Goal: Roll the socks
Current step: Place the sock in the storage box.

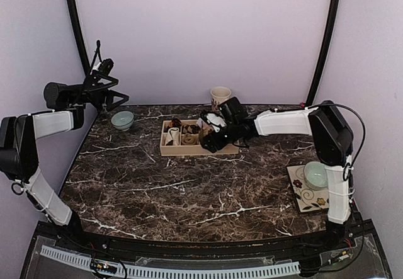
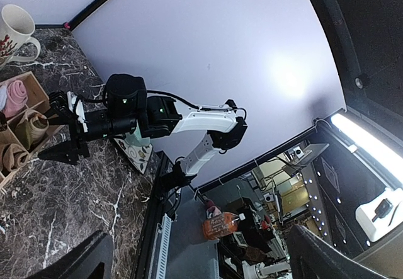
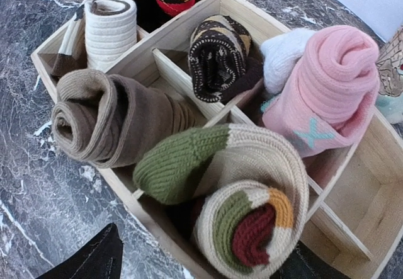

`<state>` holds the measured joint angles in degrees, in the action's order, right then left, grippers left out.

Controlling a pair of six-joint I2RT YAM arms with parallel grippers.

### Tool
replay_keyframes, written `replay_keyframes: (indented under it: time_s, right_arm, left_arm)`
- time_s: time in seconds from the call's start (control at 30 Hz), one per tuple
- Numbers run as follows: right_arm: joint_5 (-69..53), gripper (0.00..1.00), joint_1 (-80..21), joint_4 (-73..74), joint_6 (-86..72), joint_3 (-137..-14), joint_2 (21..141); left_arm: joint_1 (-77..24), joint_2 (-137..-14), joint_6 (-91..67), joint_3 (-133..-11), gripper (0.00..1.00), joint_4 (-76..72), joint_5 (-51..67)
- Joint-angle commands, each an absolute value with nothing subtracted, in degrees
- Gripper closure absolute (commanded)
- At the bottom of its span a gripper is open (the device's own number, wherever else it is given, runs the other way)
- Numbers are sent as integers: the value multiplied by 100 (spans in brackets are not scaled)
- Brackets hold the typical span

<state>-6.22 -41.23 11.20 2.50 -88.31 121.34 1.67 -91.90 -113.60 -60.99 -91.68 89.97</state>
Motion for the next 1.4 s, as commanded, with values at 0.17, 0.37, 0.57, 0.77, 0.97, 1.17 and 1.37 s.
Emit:
replay_keyframes:
  time_s: [0.17,0.37,0.57,0.77,0.97,1.17,1.37]
  right_arm:
    - [-471,23,-4078,992,153,-8659,11149]
    - [-390,30,-4078,982,-41,-9252,11580]
    - [204,39,-4056,1028,3,-9270,12003]
    - [426,46,-4017,940,21,-8822,12050]
    - [406,47,-4017,1083,45,-8965,12057]
    - [-285,1,-4017,710,-264,-8922,11554]
    - [-927,0,-4066,-486,-989,-8213,10484]
  left_arm:
    - [236,-8956,-11311,-6284,1,-9952,10397]
    - [295,-8963,-11295,-6295,1,-9949,10395]
    - [529,-9065,-11232,-6289,1,-9941,10404]
    - [536,-9020,-11148,-6277,1,-9942,10405]
    - [536,-8863,-10897,-6346,1,-9940,10408]
    - [536,-8915,-10680,-6977,1,-9924,10423]
    - [542,-9542,-11034,-10499,1,-9939,10397]
